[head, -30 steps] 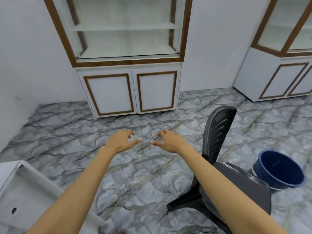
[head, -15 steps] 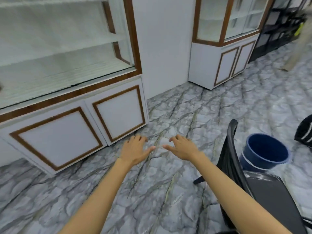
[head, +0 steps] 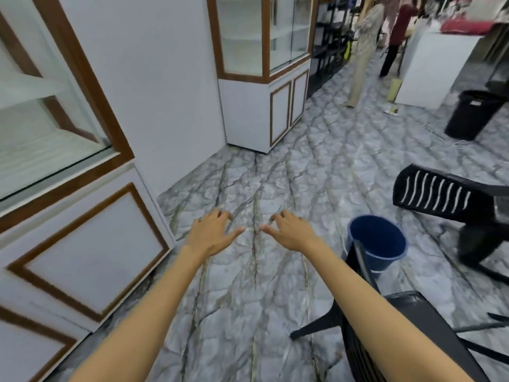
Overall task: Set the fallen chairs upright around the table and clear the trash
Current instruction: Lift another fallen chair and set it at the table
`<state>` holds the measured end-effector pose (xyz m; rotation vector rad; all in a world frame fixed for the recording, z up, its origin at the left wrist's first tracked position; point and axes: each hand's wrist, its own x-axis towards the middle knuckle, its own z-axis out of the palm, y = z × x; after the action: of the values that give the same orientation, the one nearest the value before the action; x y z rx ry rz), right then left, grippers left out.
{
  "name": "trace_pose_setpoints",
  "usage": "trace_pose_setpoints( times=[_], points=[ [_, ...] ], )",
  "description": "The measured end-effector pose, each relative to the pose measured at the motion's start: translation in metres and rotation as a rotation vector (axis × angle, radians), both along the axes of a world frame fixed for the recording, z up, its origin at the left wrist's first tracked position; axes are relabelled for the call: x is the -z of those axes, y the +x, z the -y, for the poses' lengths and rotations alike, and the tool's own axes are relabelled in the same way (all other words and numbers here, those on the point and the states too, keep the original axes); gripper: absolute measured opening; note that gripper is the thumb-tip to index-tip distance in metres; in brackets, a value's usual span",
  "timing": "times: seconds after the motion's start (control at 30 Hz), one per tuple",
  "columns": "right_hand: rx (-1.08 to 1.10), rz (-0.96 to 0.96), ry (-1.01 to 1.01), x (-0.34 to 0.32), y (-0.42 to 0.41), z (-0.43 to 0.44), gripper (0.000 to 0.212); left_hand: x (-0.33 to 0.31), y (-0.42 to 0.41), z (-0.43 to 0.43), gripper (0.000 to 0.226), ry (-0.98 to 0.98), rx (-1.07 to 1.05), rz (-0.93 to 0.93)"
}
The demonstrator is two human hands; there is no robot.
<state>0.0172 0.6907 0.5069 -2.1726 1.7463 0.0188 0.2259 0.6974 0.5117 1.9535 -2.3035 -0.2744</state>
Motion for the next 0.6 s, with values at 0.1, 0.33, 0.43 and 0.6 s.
trace_pose_setpoints(
  times=[0.1,0.33,0.43,0.6],
  points=[
    [0.096,0.028,-0.046,-0.005,-0.011,0.056,0.067,-0.007,-0.009,0.072,0.061,0.001,0.079,0.013],
    [0.307,0.003,-0.001,0.007,-0.056,0.156,0.068,0.000,-0.052,0.218,0.055,0.049,0.265,0.009],
    [0.411,0.001,0.016,0.019,-0.078,0.200,0.069,0.008,-0.079,0.286,0.058,0.089,0.381,0.020],
    [0.587,-0.010,0.062,0.022,-0.114,0.277,0.069,0.011,-0.130,0.401,0.058,0.152,0.557,0.038]
  ],
)
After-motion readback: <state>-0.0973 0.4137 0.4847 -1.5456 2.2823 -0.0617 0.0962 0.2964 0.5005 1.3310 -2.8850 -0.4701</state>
